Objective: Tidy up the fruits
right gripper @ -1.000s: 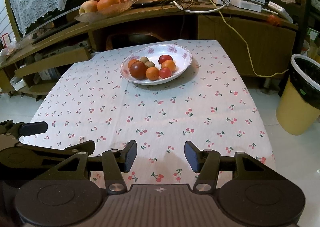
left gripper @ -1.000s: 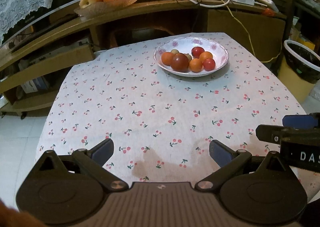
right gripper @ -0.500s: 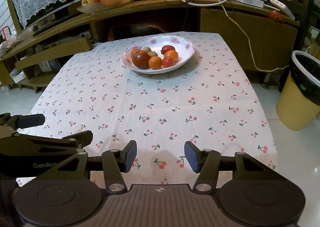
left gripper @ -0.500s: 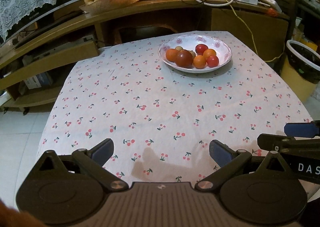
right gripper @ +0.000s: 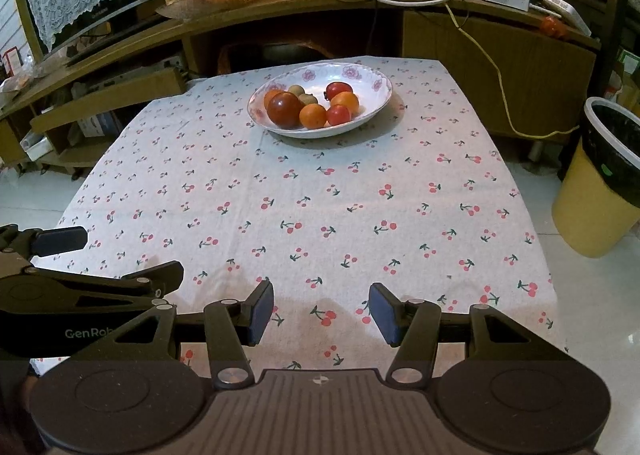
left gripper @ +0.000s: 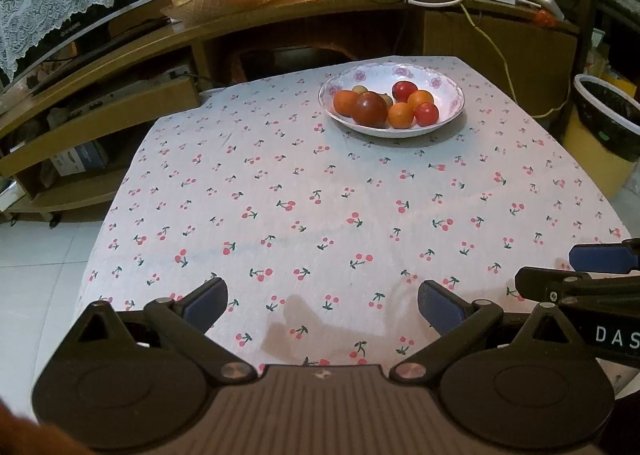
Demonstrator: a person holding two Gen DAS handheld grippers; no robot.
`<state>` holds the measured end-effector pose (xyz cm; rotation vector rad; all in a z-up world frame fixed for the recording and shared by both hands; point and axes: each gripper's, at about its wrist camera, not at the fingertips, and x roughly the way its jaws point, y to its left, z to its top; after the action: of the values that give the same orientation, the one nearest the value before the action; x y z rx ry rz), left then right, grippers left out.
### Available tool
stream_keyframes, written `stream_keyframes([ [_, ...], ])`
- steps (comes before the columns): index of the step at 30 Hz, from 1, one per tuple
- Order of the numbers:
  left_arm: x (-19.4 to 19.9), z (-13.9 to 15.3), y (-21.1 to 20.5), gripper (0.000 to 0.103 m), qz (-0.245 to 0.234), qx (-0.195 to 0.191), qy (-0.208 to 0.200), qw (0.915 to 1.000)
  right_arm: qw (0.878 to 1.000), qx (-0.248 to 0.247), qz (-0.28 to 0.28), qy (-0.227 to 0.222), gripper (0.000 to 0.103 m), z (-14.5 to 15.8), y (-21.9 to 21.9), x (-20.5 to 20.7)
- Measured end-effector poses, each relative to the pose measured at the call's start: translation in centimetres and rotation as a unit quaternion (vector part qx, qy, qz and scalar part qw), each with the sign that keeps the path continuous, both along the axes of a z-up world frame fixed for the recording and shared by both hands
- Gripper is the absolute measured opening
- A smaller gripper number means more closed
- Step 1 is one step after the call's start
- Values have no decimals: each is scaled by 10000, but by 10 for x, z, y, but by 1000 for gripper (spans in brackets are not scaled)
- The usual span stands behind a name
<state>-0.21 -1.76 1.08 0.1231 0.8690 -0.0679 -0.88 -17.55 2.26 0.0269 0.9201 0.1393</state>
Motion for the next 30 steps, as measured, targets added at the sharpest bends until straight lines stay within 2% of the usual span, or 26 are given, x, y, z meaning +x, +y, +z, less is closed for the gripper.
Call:
stream_keyframes([
  [30,-1,-4,3,103,17,17,27,10000,10000,-22,9,34,56,-3,3,-1],
])
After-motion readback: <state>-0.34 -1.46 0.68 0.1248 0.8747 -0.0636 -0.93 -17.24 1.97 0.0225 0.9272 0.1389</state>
